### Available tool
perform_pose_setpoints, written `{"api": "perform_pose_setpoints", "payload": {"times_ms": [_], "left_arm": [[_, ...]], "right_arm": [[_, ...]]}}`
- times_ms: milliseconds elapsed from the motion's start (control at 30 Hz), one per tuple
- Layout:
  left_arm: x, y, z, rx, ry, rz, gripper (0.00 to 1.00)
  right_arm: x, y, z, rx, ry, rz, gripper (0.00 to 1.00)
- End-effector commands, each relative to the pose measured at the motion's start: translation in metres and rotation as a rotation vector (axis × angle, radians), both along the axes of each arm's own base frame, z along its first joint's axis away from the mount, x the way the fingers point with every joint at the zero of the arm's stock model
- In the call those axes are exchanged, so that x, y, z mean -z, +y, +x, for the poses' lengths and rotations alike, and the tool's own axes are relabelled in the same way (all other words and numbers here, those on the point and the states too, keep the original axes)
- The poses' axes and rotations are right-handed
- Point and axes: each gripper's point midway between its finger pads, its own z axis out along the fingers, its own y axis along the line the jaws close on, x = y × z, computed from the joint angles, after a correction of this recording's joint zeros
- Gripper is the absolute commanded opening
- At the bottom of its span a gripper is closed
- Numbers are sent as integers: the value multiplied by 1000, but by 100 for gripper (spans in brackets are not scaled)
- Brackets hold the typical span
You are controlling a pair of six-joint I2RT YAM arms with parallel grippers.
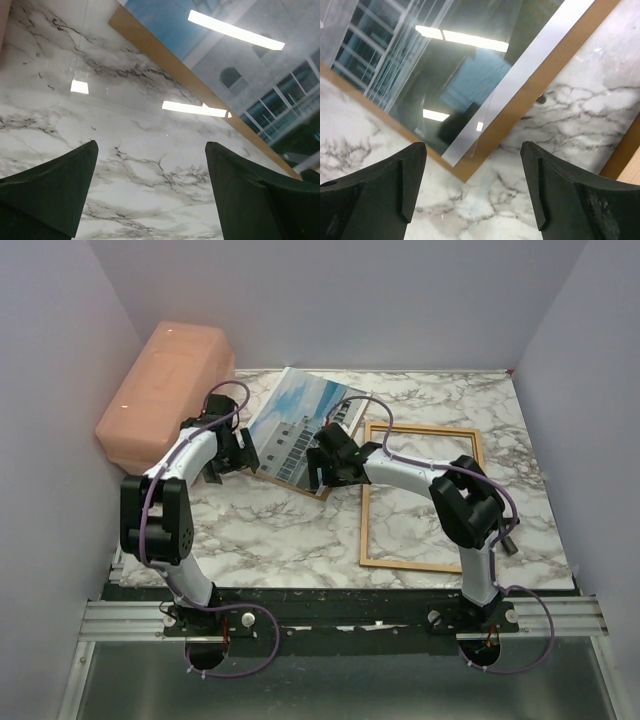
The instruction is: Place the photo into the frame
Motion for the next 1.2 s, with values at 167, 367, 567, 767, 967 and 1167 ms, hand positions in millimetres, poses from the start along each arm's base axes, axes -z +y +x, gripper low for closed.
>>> {"api": "perform_pose_setpoints", "payload": {"times_ms": [167,367,567,767,967,1167], "left_arm": [[-83,-42,-13,117,-295,-249,91],[-119,-56,-37,145,-407,-350,91],[-130,-70,-57,146,-486,-471,91],[-129,-69,-62,140,-493,-466,91],[-116,-65,-63,124,-456,-444,91],[-97,-55,-65,101,-399,-382,91]], "right_arm": [[-33,25,13,-55,-125,24,84],[-8,41,7,-98,-92,-27,84],[25,13,-15,-53,-19,-115,83],[44,-11,-34,-14,22,-158,84],[54,-25,-37,15,53,-215,84],[56,-46,-43,47,99,-197,85]]}}
